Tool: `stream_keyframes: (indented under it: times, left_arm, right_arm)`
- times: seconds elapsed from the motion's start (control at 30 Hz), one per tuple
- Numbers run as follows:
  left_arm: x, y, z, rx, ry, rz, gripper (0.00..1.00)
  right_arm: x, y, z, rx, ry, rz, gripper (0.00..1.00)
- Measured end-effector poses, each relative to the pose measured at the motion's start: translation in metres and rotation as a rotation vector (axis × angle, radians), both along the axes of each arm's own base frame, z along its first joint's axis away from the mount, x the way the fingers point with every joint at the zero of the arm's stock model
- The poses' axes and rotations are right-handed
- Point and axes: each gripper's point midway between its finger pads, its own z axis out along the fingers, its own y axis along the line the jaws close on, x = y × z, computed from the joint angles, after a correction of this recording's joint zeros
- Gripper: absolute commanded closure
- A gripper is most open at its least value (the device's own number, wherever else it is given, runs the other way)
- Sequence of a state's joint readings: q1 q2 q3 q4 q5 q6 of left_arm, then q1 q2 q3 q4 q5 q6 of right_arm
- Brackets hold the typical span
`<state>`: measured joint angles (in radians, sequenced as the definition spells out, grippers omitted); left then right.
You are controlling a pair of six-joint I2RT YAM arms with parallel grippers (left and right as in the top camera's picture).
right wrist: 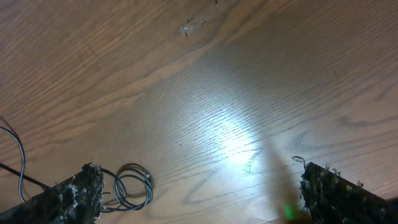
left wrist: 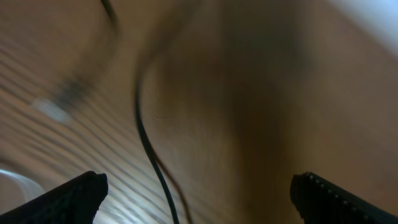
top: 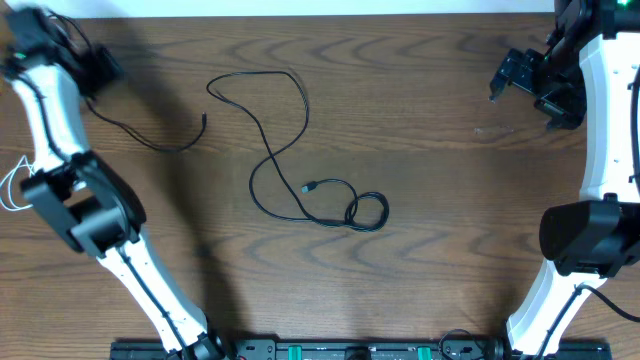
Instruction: Untangle cables
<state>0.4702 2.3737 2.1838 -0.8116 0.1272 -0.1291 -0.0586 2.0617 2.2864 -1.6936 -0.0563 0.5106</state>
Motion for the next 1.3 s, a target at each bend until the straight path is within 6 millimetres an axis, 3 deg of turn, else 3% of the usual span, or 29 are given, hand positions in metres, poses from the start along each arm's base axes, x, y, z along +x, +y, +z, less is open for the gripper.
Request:
stream_keyframes:
  times: [0.07,0.13,0.23,0.4,0.5,0.73,0.9,1.03,1.13,1.3]
  left_arm:
    - [-0.007,-0.01,-0.033,-0.059,0.062,-0.013,0.01]
    - [-0.01,-0.016,-0.04,-0.086,0.083,-0.022,0.01]
    - [-0.013,-0.024,-0.018,-0.099,0.062,-0.036,0.01]
    - [-0.016,-0.045,0.044,-0.117,-0.013,-0.053,0.01]
    - [-0.028,-0.063,0.054,-0.169,0.028,0.003,0.01]
    - [-0.072,-0.101,0.007,-0.258,0.276,0.139,0.01]
    - [-0.095,-0.106,-0.027,-0.247,0.381,0.201,0.01]
    - [-0.103,-0.103,-0.048,-0.242,0.401,0.259,0.01]
    - [-0.101,-0.1,-0.062,-0.235,0.383,0.289,0.14]
    - [-0.097,-0.098,-0.084,-0.226,0.342,0.306,0.23]
  right_arm:
    - [0.0,0.0,0.0,0.0,0.0,0.0,0.01]
    - [0.0,0.0,0.0,0.0,0.0,0.0,0.01]
    - [0.0,0.0,0.0,0.0,0.0,0.0,0.01]
    - [0.0,0.0,0.0,0.0,0.0,0.0,0.01]
    - [0.0,0.0,0.0,0.0,0.0,0.0,0.01]
    - [0.0,0.0,0.0,0.0,0.0,0.0,0.01]
    - [0.0,0.0,0.0,0.0,0.0,0.0,0.01]
    - [0.0,0.0,0.0,0.0,0.0,0.0,0.01]
    - [0.0,0.0,0.0,0.0,0.0,0.0,0.01]
    - [0.0,0.0,0.0,0.0,0.0,0.0,0.01]
